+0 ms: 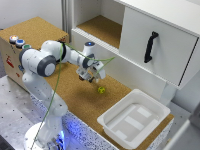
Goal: Push the purple block towards the right
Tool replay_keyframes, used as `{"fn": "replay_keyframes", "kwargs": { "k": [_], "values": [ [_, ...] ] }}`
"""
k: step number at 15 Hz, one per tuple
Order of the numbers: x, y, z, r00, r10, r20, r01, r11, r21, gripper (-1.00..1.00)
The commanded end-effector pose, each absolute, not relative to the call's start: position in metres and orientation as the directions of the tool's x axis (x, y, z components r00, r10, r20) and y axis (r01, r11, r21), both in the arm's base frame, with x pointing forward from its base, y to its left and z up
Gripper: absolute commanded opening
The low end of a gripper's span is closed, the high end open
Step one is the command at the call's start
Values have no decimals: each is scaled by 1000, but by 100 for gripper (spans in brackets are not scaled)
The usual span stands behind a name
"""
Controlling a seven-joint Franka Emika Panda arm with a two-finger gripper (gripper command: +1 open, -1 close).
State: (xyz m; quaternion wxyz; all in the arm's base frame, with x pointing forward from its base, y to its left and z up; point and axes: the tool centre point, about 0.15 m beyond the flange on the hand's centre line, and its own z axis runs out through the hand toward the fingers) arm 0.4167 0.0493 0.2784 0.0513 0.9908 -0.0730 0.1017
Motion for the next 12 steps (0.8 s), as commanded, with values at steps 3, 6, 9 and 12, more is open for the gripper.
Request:
{"fn": "replay_keyframes", "kwargs": {
  "k": [3, 6, 9, 12],
  "values": [
    [398, 168, 288, 985, -24, 173, -27, -1000, 12, 100],
    [393, 209, 274, 987, 68, 146, 72, -997, -18, 100],
    [392, 223, 259, 987, 87, 136, 96, -993, -63, -100],
    [399, 225, 239, 990, 73, 123, 85, -992, -92, -100]
  ]
}}
